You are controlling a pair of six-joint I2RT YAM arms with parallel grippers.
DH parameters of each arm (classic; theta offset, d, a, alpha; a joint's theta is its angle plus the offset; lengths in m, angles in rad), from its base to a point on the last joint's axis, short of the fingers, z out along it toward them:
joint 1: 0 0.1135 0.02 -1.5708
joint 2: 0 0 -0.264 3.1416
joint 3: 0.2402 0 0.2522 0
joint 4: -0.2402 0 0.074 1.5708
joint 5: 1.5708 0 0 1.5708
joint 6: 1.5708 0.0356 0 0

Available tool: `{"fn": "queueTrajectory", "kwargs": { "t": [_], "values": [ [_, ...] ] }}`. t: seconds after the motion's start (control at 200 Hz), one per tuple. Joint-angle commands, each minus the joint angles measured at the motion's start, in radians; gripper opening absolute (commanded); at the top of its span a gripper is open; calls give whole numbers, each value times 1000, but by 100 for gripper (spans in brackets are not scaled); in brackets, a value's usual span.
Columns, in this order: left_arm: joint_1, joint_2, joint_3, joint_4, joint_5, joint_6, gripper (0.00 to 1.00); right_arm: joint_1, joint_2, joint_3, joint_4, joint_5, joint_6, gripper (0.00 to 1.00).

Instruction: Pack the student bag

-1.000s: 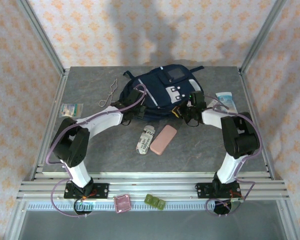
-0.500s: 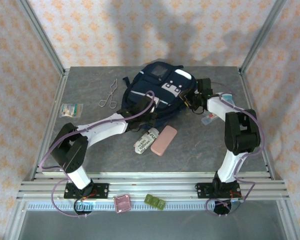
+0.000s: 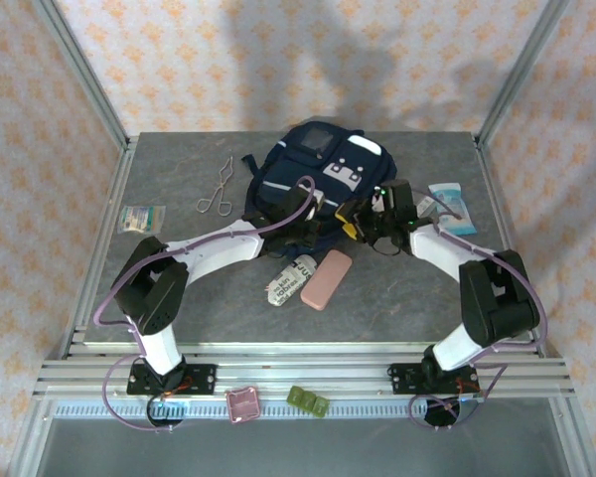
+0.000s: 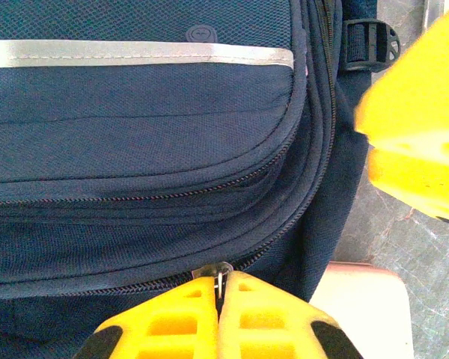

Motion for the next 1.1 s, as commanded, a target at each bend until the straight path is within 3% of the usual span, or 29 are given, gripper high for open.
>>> {"fn": "queueTrajectory", "kwargs": {
  "t": [0.0,0.26,0.35,0.44,0.711,0.951,1.096],
  "values": [
    [-16,-41,11,88,30,-12,0,14,38,17,101,-38,63,43],
    [-29,-34,-3,118,54,-19,0,49,140,73,141,-30,108,40],
    [-28,-27,-5,119,52,-20,0,50,155,56,188,-14,135,14],
    [-29,-31,-21,114,16,-22,0,47,158,57,186,14,121,0],
    [34,-101,-162,66,-253,-7,0,8,91,8,174,71,88,0],
    [188,-181,-251,108,-302,5,0,-42,0,-28,139,103,44,0],
    [210,-215,-231,88,-317,30,0,-82,3,-6,119,100,12,0]
  ]
}}
